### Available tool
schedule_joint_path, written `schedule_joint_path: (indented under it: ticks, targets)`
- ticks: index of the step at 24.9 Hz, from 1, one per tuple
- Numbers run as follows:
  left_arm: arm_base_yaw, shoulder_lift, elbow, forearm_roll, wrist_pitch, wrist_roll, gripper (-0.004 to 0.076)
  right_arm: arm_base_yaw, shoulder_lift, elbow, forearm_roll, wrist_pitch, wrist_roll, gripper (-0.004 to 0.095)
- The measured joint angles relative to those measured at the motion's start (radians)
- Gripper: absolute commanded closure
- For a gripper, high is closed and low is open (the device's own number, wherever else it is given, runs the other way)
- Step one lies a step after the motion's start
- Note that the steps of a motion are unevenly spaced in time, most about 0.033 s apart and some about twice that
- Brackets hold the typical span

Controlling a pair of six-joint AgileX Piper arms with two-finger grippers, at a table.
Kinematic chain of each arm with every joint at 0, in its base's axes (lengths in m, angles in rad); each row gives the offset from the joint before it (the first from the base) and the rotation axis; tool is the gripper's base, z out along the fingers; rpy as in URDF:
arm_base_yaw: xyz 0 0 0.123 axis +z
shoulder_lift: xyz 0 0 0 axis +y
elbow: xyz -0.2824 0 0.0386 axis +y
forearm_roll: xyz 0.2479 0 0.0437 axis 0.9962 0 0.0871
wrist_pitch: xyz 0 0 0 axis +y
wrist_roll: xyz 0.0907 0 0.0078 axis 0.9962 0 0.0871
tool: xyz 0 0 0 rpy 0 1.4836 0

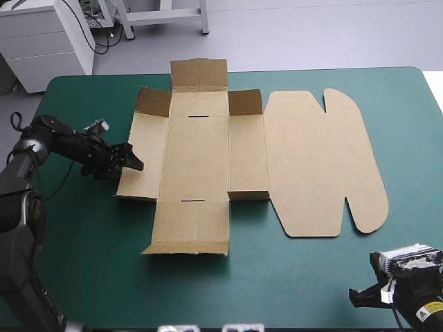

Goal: Fold the box

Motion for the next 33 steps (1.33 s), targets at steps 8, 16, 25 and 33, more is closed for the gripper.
schedule_joint_path:
  ticks: [8,16,25,33]
  targets:
    - [-0.105,0.019,-0.010,-0.020,-0.034,-0.008,0.0198,0.000,0.000,0.000,-0.001,0.000,0.000,0.0927]
    - [-0.149,0.030,-0.022,0.004,-0.107,0.054,0.0731,0.000,0.000,0.000,-0.003,0.000,0.001,0.0927]
    - [-0.263,0.044,-0.304,0.263,-0.146,0.131,0.0731,0.001,0.000,0.000,-0.007,-0.001,0.001,0.0927]
    - [-0.485,0.045,-0.483,0.672,-0.376,0.242,0.0731,0.001,0.000,0.000,-0.007,-0.001,0.002,0.0927]
